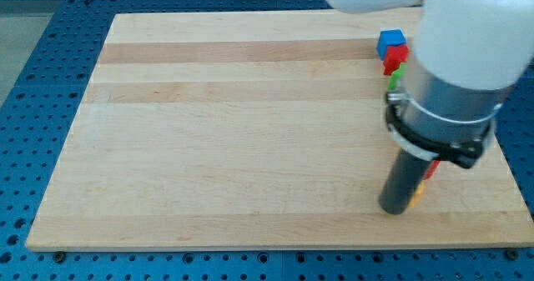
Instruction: Push the blue cube right a bit
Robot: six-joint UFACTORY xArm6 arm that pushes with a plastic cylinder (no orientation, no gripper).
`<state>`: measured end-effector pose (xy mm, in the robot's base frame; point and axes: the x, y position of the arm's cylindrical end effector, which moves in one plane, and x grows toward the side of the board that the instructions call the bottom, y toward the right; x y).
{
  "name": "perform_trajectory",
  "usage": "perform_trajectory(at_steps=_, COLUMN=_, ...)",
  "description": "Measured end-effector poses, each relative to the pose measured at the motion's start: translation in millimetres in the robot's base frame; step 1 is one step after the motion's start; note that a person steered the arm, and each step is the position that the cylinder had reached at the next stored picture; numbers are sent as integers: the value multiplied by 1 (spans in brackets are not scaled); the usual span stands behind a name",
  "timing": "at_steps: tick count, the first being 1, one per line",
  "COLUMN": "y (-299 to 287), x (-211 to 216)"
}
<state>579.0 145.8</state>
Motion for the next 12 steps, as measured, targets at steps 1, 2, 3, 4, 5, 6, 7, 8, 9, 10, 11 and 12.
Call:
perform_trajectory(at_steps=1, y=15, x=0)
perform_trajectory(at_steps=2, y=16, x=0)
perform_trajectory(at_steps=3, y=4, x=0)
perform_trajectory(at_steps=4, y=1, x=0)
perform_trajectory(at_steps=5, y=7, x=0)
perform_trajectory(at_steps=6, y=7, x=0)
perform_trajectory(at_steps=7, y=-39, x=-12)
perform_trajectory(at_steps=8, y=-68, x=-66)
perform_trajectory(at_steps=9, y=-68, x=-125)
perform_trajectory(at_steps=10, y=-68, x=-179)
perform_trajectory(at_steps=11, y=-63, x=-222)
perform_trajectory(at_steps=12, y=-40, x=-254)
